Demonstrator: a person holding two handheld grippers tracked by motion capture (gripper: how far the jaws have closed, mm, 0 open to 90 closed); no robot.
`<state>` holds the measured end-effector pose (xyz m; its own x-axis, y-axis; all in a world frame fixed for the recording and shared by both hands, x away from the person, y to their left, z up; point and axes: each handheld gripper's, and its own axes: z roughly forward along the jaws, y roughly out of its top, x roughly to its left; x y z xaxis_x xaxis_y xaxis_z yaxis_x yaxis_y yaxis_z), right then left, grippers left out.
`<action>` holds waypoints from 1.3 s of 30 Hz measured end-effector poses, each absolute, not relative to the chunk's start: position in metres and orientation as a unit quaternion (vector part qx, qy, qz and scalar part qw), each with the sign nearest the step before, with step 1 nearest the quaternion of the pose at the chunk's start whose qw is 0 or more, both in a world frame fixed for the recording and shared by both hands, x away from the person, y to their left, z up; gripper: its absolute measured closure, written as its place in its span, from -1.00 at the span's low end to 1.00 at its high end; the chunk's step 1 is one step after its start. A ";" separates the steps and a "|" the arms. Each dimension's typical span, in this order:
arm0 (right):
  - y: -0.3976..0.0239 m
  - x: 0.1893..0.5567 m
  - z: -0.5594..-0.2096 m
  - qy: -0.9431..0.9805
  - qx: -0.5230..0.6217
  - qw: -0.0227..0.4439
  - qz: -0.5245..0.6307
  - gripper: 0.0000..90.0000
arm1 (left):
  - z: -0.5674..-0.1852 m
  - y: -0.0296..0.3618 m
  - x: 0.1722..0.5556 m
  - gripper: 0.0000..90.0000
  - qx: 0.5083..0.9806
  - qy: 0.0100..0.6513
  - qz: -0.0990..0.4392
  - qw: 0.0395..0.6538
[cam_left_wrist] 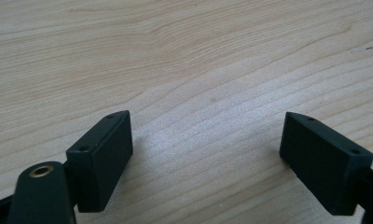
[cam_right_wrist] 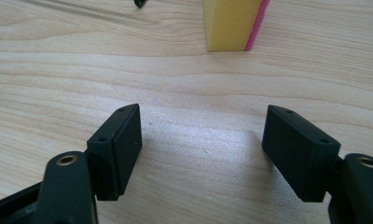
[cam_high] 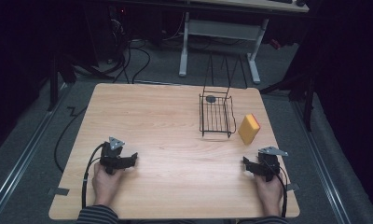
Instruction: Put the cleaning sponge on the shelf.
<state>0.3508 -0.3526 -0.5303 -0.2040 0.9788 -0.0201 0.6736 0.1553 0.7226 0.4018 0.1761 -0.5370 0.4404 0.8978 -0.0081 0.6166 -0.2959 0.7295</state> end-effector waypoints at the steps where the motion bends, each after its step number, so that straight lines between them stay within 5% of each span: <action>1: -0.353 0.351 -0.530 0.716 0.577 0.255 0.299 -0.36 | -0.537 0.176 0.402 -0.61 0.778 0.487 0.207 0.339; 39: -0.352 0.352 -0.530 0.719 0.574 0.250 0.300 -0.39 | -0.537 0.176 0.401 -0.61 0.777 0.487 0.208 0.341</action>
<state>0.3517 -0.3517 -0.5301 -0.2151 0.9765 -0.0154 0.6764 0.1603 0.7189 0.4013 0.1764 -0.5371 0.4391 0.8984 -0.0089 0.6154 -0.2936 0.7315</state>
